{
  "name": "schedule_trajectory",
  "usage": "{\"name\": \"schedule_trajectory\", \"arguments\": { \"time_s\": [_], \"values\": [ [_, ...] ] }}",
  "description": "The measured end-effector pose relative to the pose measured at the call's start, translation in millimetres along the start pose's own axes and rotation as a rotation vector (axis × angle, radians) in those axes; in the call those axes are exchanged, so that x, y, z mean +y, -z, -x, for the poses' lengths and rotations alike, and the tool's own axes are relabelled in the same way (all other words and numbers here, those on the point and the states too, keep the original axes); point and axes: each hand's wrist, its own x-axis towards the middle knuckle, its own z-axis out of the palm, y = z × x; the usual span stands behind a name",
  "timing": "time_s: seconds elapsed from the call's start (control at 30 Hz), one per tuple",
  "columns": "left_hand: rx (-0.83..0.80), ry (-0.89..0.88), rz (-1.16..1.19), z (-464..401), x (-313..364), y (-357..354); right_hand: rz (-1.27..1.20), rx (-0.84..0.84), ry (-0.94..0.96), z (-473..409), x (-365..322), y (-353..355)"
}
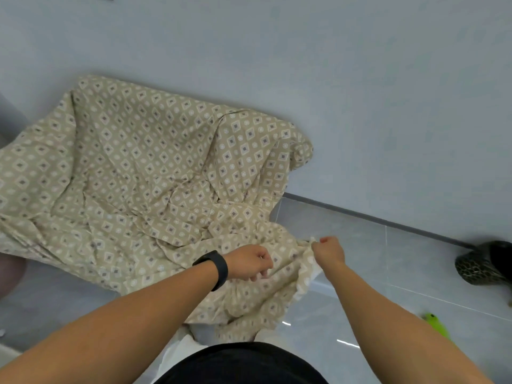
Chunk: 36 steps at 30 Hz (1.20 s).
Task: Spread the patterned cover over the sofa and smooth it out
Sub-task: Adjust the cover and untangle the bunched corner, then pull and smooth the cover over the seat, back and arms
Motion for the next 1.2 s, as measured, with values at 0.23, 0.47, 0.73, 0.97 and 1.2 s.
{"name": "schedule_trajectory", "arguments": {
  "time_s": [0.23, 0.47, 0.73, 0.97, 1.2],
  "values": [
    [0.13, 0.063, 0.081, -15.8, 5.4, 11.6, 0.006, -0.153, 0.154, 8.6, -31.4, -26.7],
    [0.191, 0.058, 0.16, -13.4, -4.6, 30.6, 0.013, -0.222, 0.247, 12.3, -63.0, -45.3],
    [0.21, 0.01, 0.21, -28.7, -0.2, 79.2, 0.076, -0.254, 0.344, 12.4, -107.2, -50.0],
    [0.197, 0.05, 0.281, -50.0, -5.3, 95.4, 0.2, -0.388, 0.251, -15.7, -113.7, -62.2],
    [0.276, 0.156, 0.422, -108.5, -7.9, 125.9, 0.31, -0.534, 0.095, -105.2, -127.0, -75.4]
  ]
}}
